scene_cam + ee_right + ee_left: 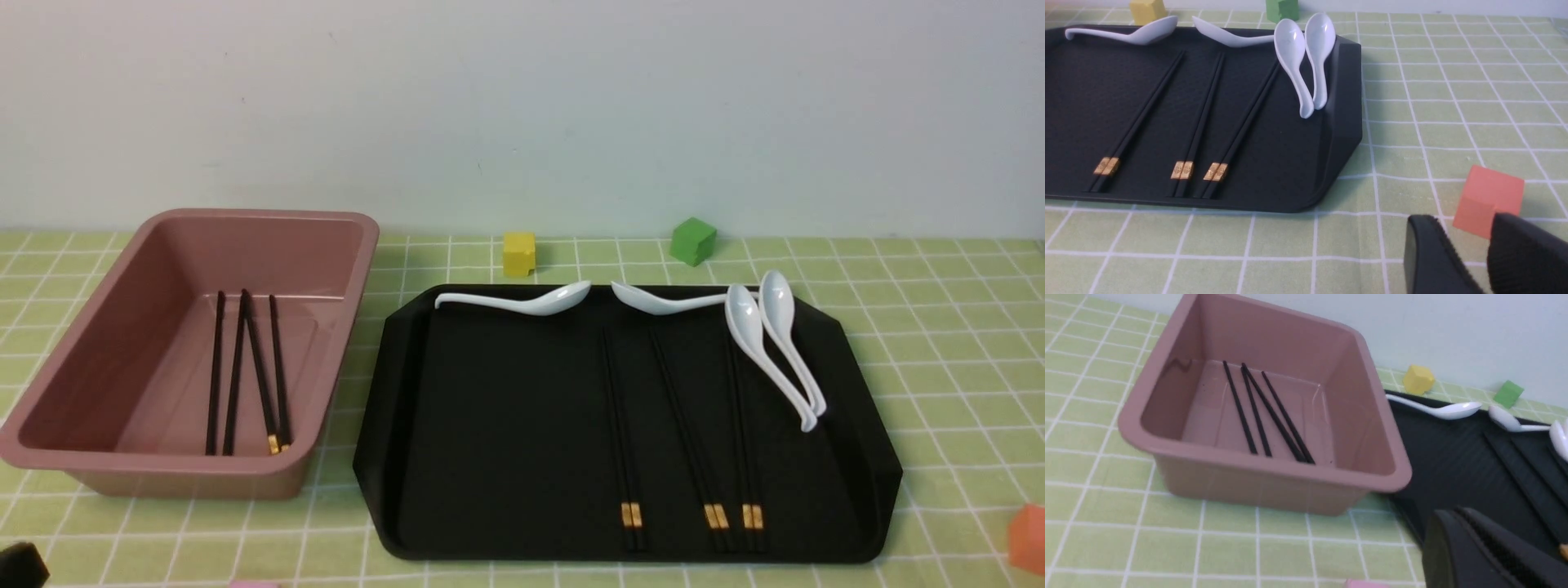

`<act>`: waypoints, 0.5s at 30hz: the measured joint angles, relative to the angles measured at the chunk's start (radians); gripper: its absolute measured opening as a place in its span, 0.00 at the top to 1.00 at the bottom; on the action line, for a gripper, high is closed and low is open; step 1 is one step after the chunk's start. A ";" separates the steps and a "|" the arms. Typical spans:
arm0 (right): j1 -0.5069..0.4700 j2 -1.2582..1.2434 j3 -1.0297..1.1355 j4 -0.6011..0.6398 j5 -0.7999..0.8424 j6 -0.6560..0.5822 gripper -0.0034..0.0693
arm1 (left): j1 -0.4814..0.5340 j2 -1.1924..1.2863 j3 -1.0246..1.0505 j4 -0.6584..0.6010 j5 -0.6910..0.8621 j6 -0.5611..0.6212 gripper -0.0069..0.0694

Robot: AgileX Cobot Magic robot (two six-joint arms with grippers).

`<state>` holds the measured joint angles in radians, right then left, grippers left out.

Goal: On green tablecloth take chopsticks from black tray and put them in box.

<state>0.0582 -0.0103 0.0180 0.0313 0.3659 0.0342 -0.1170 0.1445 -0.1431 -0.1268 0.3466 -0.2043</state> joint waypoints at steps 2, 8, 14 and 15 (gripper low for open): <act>0.000 0.000 0.000 -0.001 0.000 0.000 0.62 | 0.000 -0.055 0.080 0.026 0.001 -0.023 0.93; 0.000 0.000 0.000 0.000 0.000 0.000 0.62 | 0.000 -0.153 0.170 0.094 0.016 -0.031 0.92; 0.000 0.000 0.000 0.000 0.000 0.000 0.62 | 0.000 -0.157 0.173 0.100 0.026 -0.031 0.92; 0.000 0.000 0.000 -0.001 0.000 0.000 0.62 | 0.000 -0.157 0.173 0.100 0.028 -0.031 0.92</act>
<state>0.0582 -0.0103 0.0180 0.0304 0.3659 0.0342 -0.1170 -0.0121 0.0297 -0.0271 0.3748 -0.2357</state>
